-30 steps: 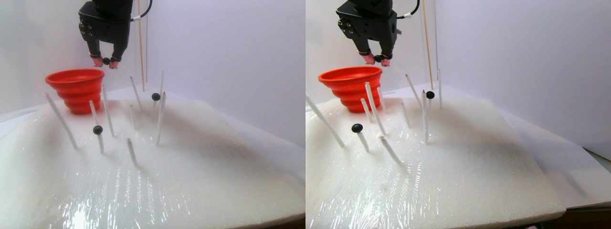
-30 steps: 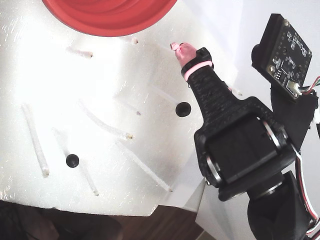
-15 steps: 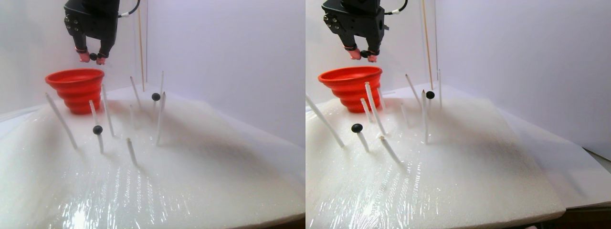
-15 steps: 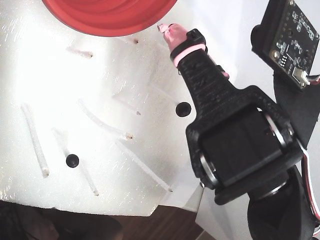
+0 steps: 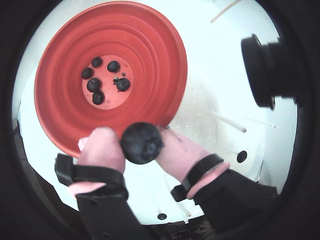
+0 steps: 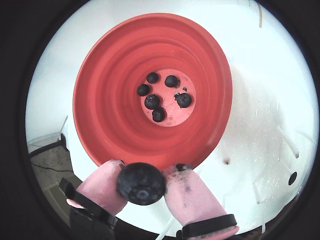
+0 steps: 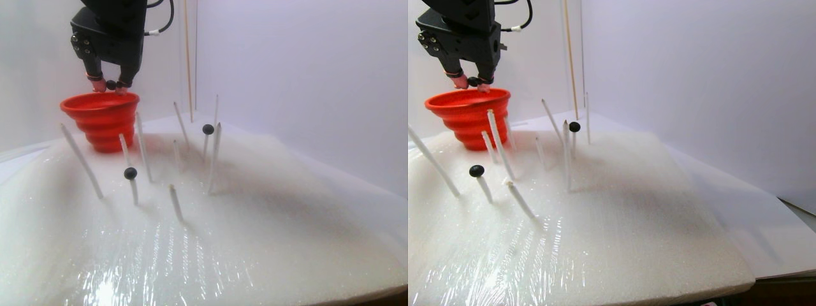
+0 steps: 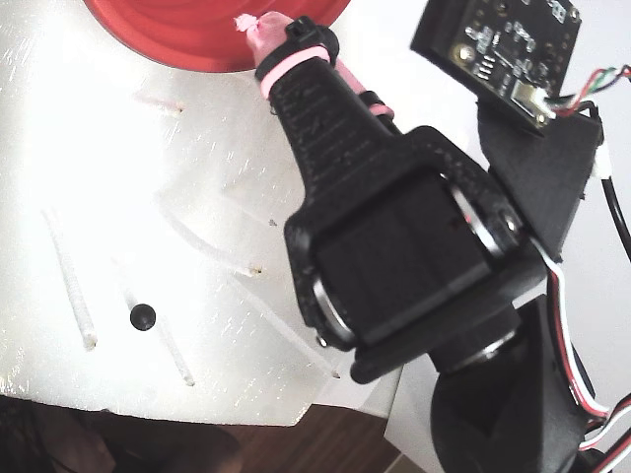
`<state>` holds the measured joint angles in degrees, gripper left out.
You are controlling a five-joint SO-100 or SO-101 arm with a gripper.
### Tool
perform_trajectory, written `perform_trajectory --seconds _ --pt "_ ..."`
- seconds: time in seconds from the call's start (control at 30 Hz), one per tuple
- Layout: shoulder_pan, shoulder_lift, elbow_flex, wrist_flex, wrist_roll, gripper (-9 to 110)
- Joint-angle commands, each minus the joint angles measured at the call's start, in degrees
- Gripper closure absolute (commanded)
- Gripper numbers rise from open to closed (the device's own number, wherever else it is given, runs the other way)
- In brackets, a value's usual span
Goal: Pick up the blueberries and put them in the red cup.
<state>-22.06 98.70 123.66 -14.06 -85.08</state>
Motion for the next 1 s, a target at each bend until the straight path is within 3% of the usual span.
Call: perform_trajectory --seconds 0.0,0.33,0.6,0.97 --pt "-1.8 0.4 -4.5 -2.1 0.3 90" --pt "-2.0 -3.6 -6.2 -5.9 0.1 90" --pt "-1.6 -4.2 -5.4 -8.9 0.9 81" --pt "-0.7 -0.1 -3.1 -8.2 0.3 81"
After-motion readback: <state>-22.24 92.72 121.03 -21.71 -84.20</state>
